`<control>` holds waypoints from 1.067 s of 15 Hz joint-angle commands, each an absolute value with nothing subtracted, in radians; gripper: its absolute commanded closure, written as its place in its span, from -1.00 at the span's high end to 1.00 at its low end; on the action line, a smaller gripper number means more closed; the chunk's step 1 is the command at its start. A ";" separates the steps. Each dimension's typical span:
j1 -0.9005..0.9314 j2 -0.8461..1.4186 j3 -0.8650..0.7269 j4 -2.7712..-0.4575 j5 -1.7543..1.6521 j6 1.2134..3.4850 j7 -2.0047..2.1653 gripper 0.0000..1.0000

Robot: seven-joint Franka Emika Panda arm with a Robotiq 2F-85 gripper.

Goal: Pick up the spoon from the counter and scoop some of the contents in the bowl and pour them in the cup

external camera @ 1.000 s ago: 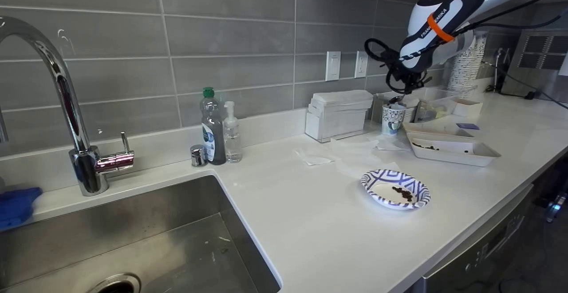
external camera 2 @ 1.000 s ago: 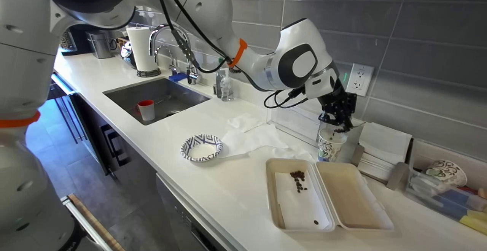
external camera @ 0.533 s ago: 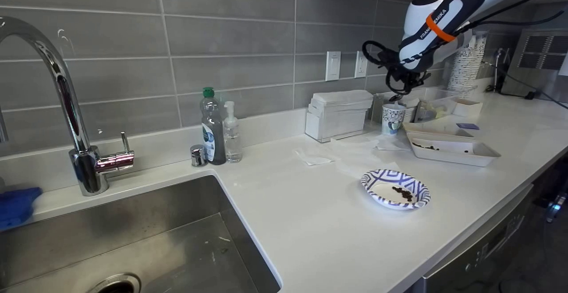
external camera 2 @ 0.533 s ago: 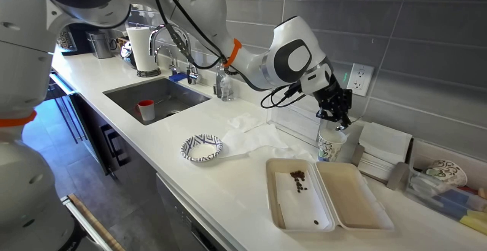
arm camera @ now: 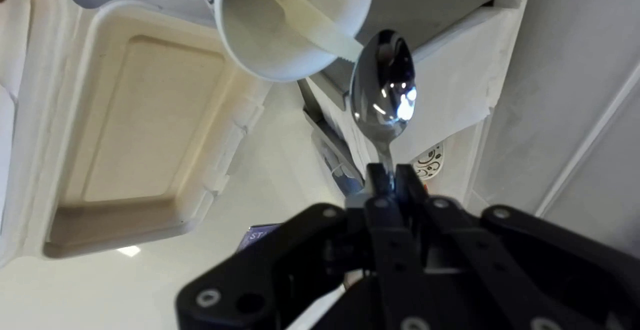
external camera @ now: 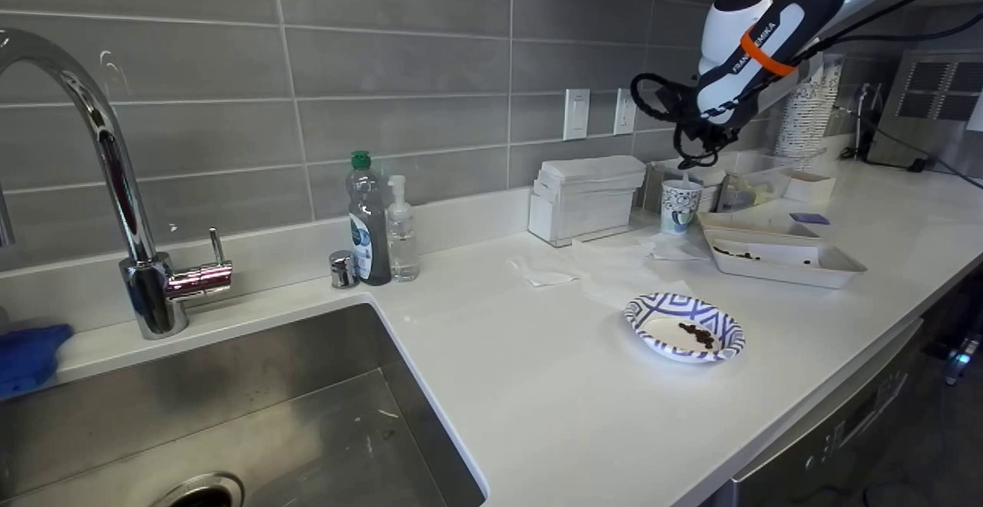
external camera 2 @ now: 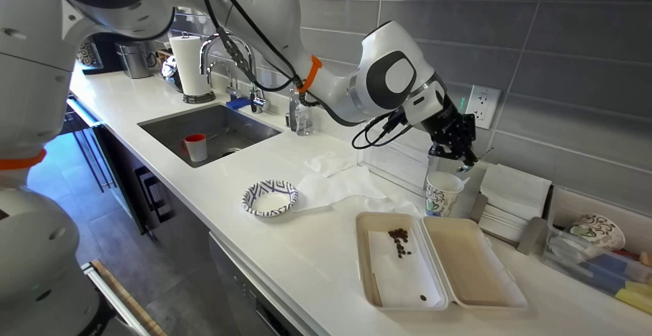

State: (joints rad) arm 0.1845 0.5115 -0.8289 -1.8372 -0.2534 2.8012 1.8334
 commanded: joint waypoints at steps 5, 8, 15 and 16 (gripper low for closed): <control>0.263 0.545 -0.898 -1.857 -0.274 2.820 1.873 -0.96; 0.248 0.548 -0.885 -1.841 -0.269 2.824 1.845 -0.83; 0.285 0.519 -0.907 -1.866 -0.291 2.813 1.840 -0.96; 0.298 0.506 -0.914 -1.876 -0.296 2.811 1.837 -0.96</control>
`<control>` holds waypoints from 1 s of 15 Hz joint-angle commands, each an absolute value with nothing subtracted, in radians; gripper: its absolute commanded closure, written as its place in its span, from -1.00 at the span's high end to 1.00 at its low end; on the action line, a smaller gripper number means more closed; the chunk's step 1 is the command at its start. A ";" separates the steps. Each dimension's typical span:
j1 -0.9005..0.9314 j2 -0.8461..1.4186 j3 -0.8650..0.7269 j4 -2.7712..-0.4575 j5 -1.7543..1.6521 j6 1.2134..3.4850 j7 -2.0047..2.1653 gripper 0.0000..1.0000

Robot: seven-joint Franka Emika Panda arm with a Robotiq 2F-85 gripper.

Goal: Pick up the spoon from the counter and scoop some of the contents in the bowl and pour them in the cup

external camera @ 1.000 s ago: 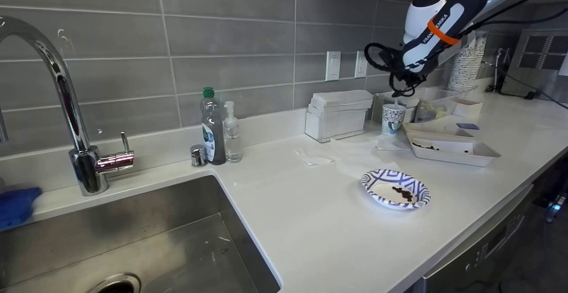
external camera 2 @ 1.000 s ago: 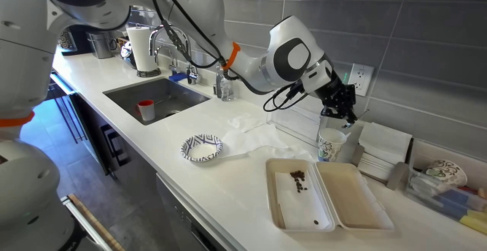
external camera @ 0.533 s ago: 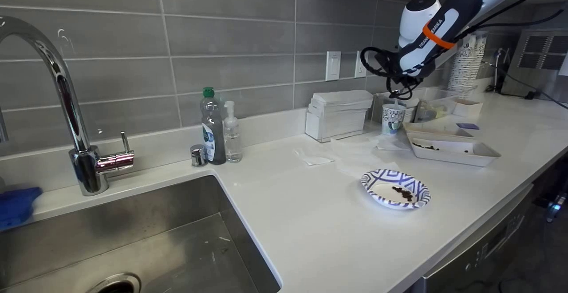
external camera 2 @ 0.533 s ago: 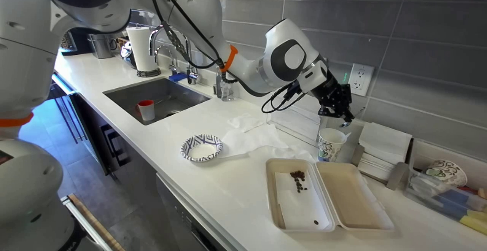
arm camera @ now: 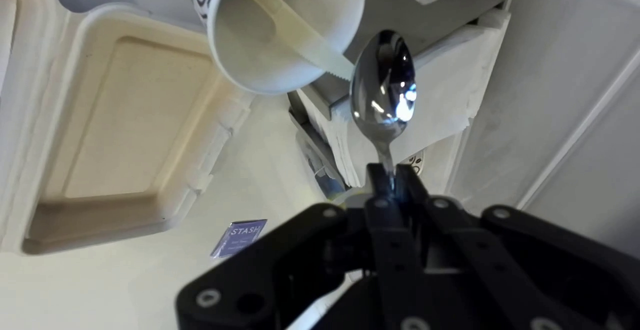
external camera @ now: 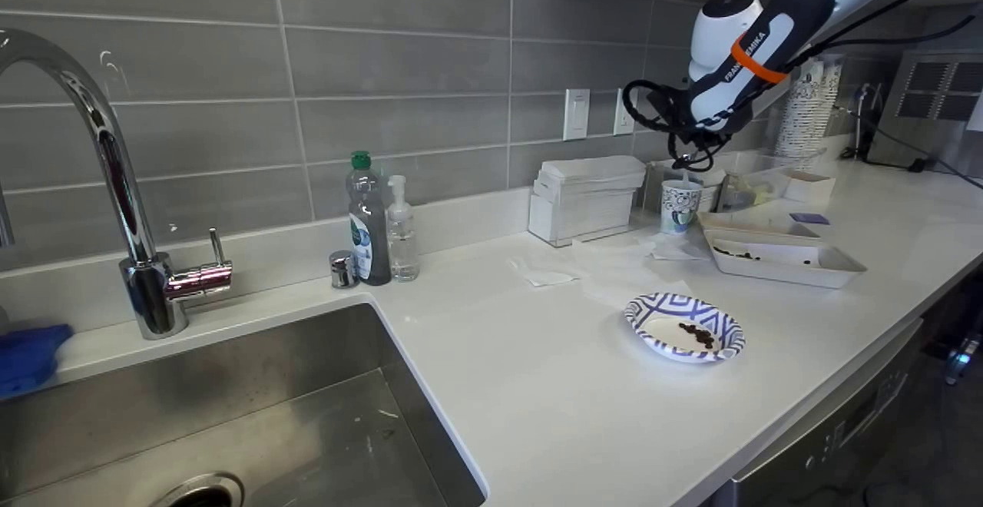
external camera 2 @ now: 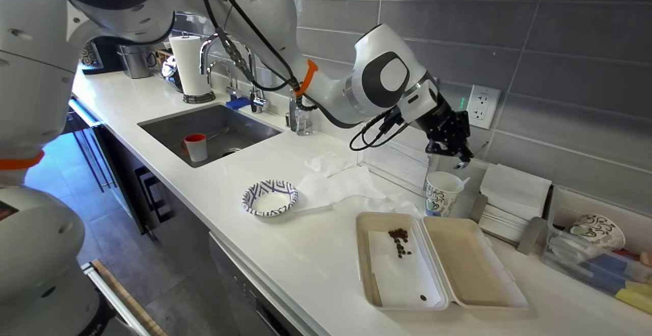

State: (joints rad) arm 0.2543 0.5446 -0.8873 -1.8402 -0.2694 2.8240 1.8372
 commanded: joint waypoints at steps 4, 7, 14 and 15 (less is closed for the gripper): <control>0.363 0.482 -0.969 -1.907 -0.311 2.805 1.842 -0.96; 0.407 0.470 -1.011 -1.936 -0.315 2.804 1.847 -0.96; 0.521 0.428 -1.132 -2.016 -0.314 2.817 1.862 -0.96; 0.537 0.414 -1.148 -2.028 -0.310 2.822 1.858 -0.96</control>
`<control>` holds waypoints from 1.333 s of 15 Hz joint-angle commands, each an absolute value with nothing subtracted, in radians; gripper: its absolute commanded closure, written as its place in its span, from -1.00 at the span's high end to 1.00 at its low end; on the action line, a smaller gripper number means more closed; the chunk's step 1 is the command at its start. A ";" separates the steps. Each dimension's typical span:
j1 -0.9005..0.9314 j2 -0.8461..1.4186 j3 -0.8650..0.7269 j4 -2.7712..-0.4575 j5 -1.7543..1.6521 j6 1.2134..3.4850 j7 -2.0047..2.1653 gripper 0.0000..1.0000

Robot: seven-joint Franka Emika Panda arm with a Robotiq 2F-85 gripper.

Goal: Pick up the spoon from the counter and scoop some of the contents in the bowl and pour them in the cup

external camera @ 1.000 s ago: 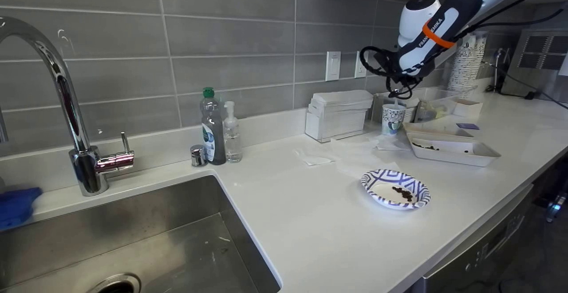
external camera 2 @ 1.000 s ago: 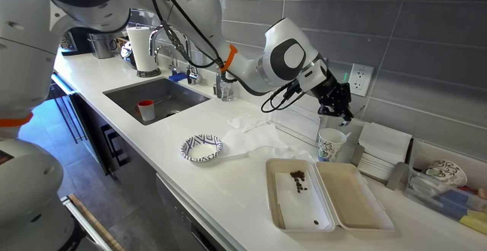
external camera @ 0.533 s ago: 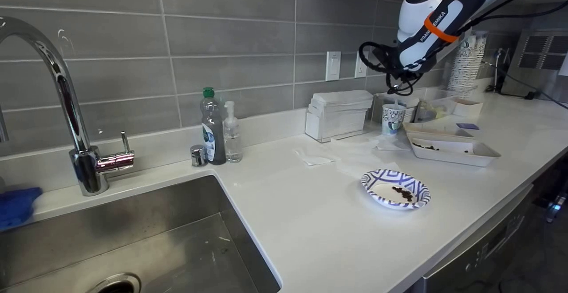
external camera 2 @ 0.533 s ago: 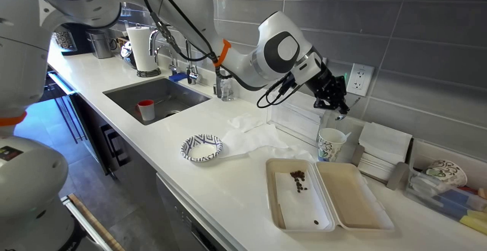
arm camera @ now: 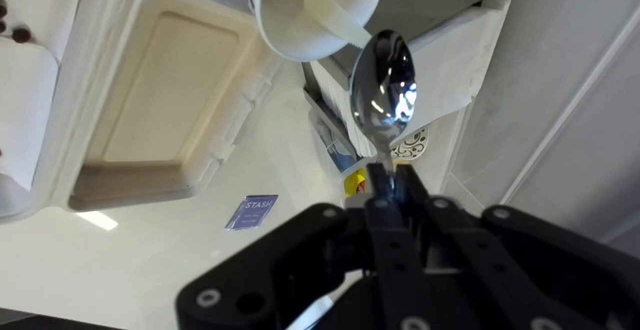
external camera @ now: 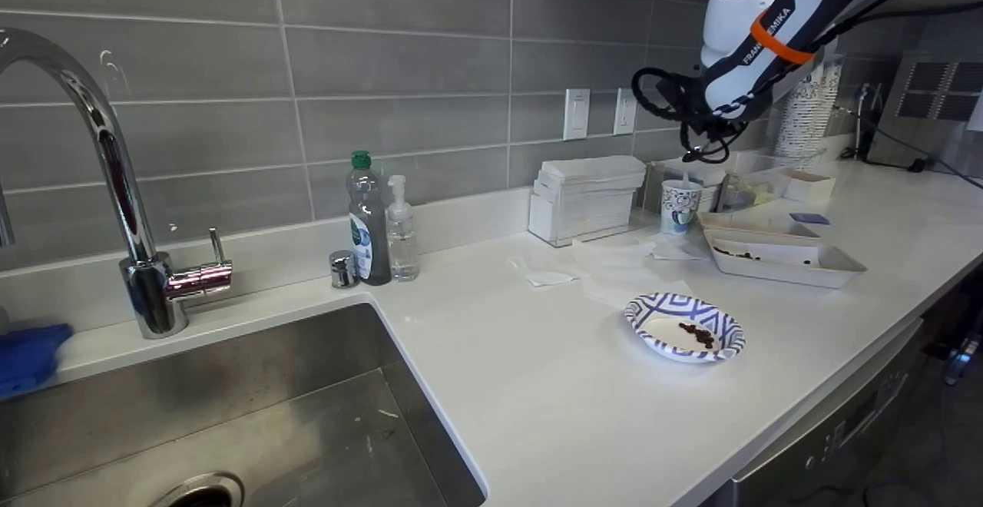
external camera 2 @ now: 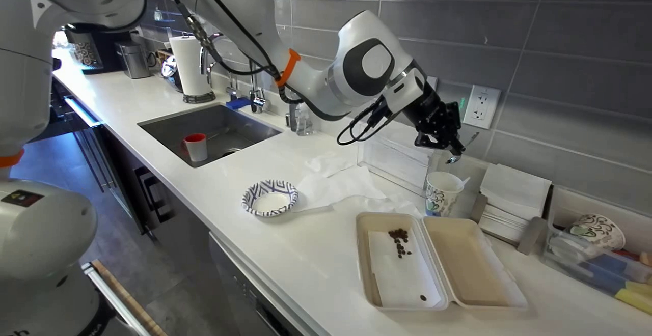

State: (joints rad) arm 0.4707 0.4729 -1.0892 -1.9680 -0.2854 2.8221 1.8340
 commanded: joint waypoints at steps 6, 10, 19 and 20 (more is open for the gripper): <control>0.583 0.320 -1.158 -2.093 -0.290 2.913 1.820 -0.96; 0.559 0.254 -1.087 -2.138 -0.271 2.980 1.778 -0.96; 0.378 0.100 -0.777 -2.242 -0.057 2.973 1.521 -0.96; 0.351 0.089 -0.731 -2.249 0.005 2.965 1.460 -0.96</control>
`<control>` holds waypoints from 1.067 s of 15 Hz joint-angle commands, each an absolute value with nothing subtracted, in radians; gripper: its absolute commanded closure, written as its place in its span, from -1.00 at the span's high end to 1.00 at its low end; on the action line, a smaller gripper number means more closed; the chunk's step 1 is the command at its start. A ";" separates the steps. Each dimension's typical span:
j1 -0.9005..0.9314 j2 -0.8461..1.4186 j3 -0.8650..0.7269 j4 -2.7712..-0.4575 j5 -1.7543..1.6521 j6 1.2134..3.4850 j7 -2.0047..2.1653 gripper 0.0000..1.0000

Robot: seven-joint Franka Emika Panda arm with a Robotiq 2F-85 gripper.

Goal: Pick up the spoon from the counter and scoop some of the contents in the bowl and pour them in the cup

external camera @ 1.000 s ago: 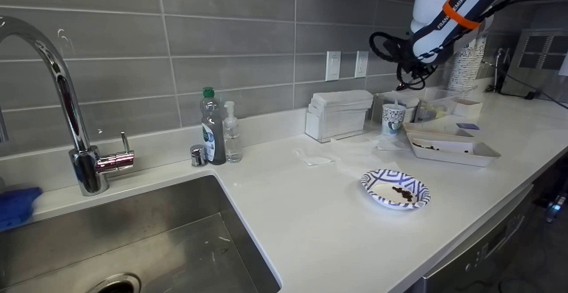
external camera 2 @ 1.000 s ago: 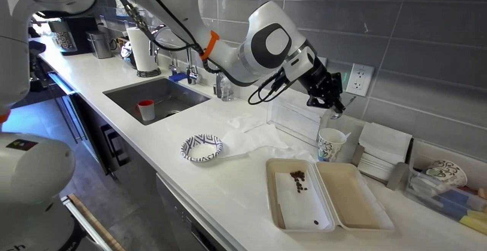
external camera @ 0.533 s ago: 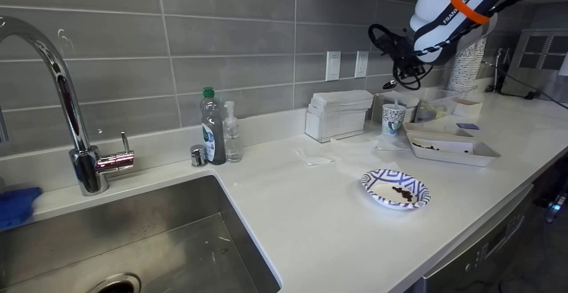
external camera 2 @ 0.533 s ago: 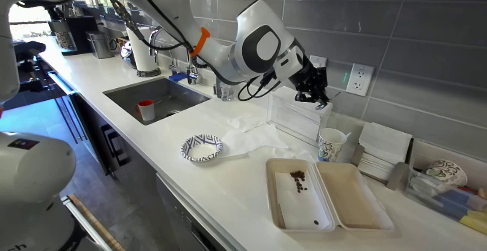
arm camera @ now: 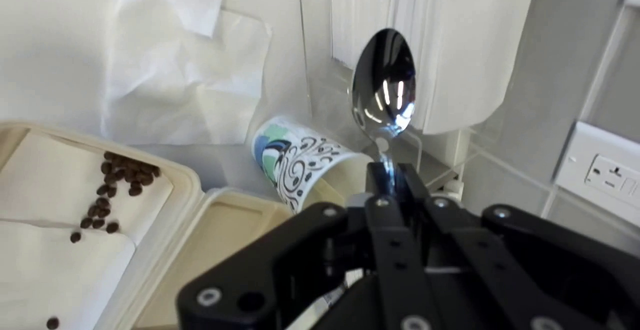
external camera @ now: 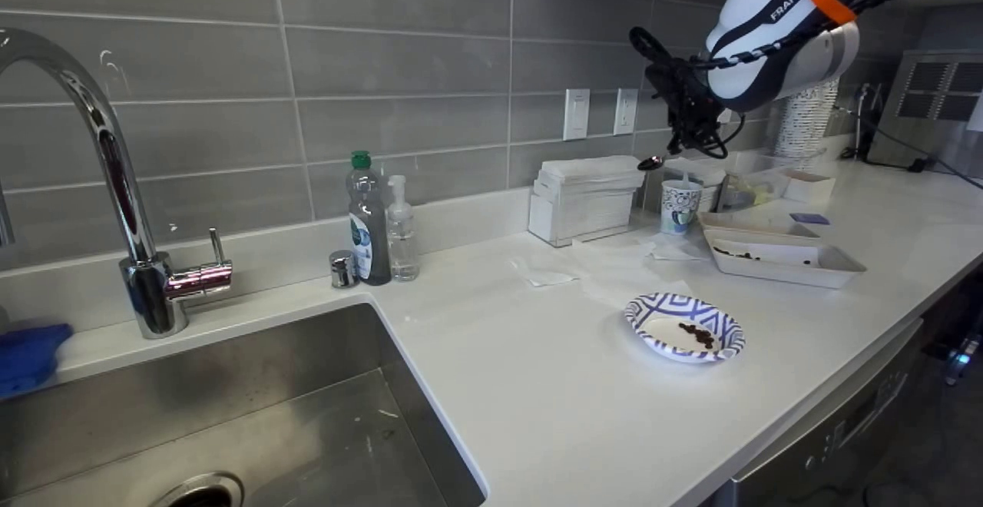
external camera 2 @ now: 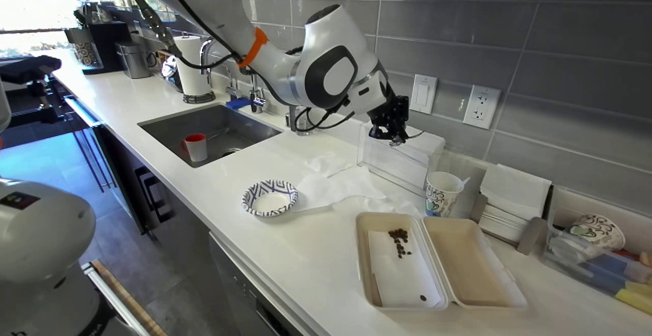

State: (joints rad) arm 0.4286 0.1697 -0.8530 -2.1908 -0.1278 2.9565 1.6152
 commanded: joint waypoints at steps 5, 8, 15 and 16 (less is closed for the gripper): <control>0.221 0.099 -0.514 -2.217 0.378 2.851 1.115 -0.96; 0.172 0.168 -0.467 -2.154 0.604 2.747 0.937 -0.96; -0.058 0.350 -0.301 -2.001 0.859 2.576 0.718 -0.96; -0.093 0.373 -0.262 -1.976 0.880 2.567 0.683 -0.96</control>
State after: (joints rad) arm 0.0251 0.2921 -0.3747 -2.0691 0.8101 2.6215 0.7710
